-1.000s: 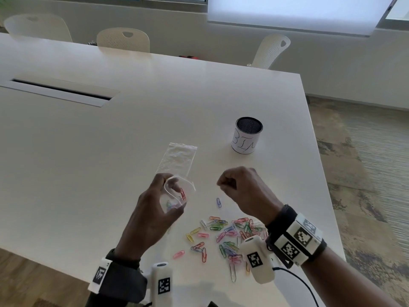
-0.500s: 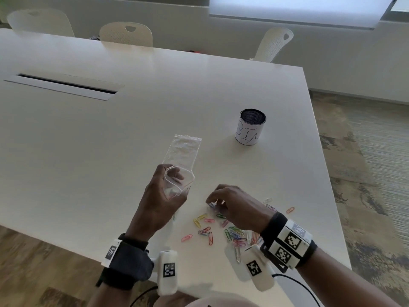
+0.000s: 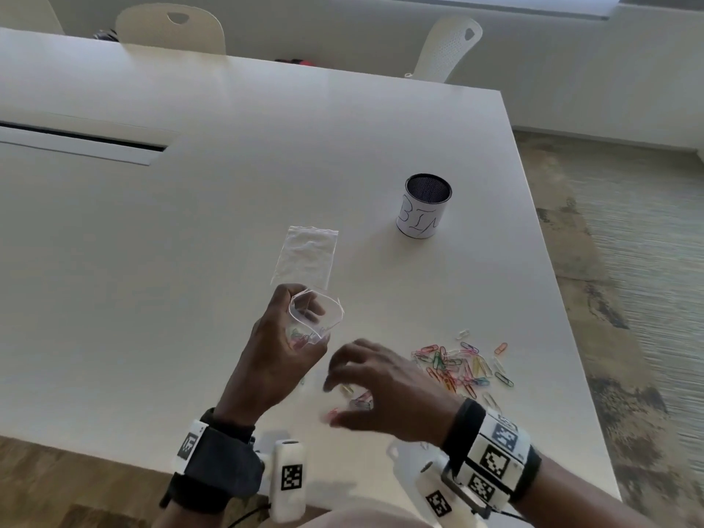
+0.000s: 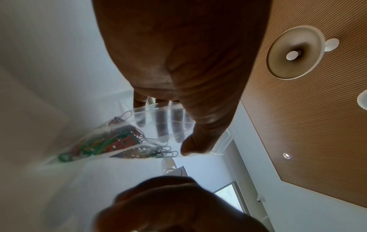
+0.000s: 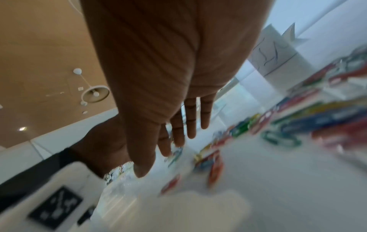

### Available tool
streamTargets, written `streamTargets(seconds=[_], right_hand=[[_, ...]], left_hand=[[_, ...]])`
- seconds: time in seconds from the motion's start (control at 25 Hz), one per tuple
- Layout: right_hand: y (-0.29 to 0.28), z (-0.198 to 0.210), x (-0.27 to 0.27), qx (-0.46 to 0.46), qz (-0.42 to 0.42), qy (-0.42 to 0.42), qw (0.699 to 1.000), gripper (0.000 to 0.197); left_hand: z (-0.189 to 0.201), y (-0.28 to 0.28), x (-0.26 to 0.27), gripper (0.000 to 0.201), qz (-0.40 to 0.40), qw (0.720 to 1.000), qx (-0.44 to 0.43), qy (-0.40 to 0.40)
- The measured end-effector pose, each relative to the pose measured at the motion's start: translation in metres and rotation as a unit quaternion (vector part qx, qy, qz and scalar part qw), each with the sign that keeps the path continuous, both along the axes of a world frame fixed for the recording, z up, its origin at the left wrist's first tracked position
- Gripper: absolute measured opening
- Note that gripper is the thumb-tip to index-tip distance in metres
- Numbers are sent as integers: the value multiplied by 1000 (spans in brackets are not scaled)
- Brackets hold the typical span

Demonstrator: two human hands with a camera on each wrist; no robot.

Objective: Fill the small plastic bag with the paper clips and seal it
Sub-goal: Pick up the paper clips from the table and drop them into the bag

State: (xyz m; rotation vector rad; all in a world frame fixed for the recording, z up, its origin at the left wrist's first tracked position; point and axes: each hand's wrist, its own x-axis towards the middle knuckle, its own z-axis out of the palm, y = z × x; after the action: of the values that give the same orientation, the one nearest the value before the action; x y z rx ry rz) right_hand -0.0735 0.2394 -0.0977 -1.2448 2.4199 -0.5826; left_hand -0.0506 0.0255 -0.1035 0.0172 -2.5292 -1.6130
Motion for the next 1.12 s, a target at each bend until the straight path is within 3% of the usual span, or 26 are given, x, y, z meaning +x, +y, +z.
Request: streamTargets(seconds=[0.12, 0.24, 0.36, 0.44, 0.52, 0.6, 0.68, 0.84, 1.12], right_hand=[[-9, -15, 10, 4, 50, 10, 999, 25], [2, -18, -2, -6, 9, 38, 999, 12], [15, -13, -20, 15, -56, 84, 995, 15], [19, -10, -26, 27, -82, 74, 994, 34], [21, -9, -27, 62, -59, 56, 995, 64], [24, -11, -23, 107, -27, 63, 992, 79], [26, -13, -18, 106, -26, 73, 991, 68], [30, -16, -12, 41, -37, 92, 994, 24], [21, -19, -13, 63, -88, 121, 987, 19]], left_hand=[[-2, -4, 4, 50, -11, 1000, -1, -2], [-3, -6, 6, 50, -16, 1000, 11, -5], [-2, -6, 6, 49, -26, 1000, 13, -9], [0, -5, 5, 47, -34, 999, 17, -12], [2, -6, 4, 45, -38, 999, 16, -12], [2, -7, 2, 46, -41, 999, 13, -14], [1, -9, 0, 48, -44, 999, 7, -13], [0, -7, -5, 48, -51, 999, 9, -15], [0, -1, -10, 48, -78, 997, 12, -15]])
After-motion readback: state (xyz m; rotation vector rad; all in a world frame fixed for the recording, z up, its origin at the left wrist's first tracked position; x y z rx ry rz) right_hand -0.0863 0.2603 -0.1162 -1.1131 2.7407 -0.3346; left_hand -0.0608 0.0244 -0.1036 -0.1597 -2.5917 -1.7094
